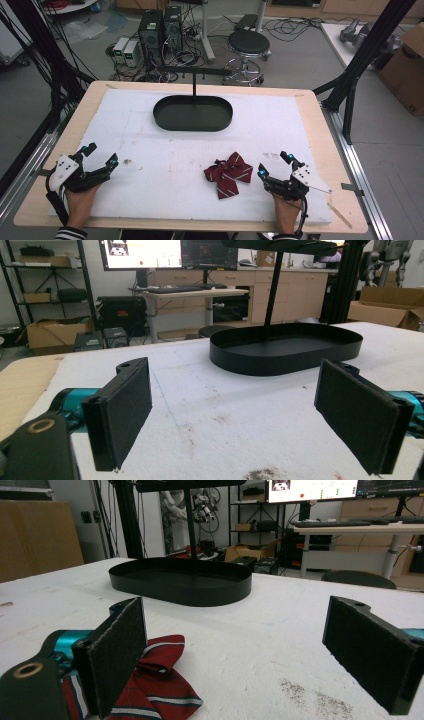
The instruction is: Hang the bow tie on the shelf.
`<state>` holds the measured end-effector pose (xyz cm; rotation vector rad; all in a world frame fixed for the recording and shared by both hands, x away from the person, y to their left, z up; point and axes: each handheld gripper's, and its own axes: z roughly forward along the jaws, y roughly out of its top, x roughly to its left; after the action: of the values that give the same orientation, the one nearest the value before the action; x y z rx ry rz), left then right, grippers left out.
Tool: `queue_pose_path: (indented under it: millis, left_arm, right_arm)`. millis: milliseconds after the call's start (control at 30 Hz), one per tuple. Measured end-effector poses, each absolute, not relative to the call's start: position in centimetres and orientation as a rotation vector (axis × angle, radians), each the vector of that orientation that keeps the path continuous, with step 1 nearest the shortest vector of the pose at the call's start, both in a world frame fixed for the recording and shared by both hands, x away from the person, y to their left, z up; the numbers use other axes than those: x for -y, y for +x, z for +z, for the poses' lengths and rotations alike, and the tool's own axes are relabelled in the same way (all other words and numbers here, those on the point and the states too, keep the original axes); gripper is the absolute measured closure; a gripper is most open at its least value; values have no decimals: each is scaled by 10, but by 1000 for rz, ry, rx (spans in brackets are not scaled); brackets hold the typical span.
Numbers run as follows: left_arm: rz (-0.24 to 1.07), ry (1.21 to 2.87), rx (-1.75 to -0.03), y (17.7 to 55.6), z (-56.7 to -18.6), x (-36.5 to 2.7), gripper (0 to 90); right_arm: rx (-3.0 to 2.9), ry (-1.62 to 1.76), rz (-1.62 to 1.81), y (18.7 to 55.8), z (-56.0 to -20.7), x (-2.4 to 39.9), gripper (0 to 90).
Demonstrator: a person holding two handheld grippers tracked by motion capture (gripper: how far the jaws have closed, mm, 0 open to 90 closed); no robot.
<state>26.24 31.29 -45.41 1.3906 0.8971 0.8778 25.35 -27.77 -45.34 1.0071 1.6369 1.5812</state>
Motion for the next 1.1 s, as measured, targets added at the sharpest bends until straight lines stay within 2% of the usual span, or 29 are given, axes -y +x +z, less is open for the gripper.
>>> queue_pose_path:
  millis: [1100]
  left_arm:
    - [876,1396,-903,263,-454,-313,155]
  right_arm:
    - [-1621,1020,1583,254,-453,279,96]
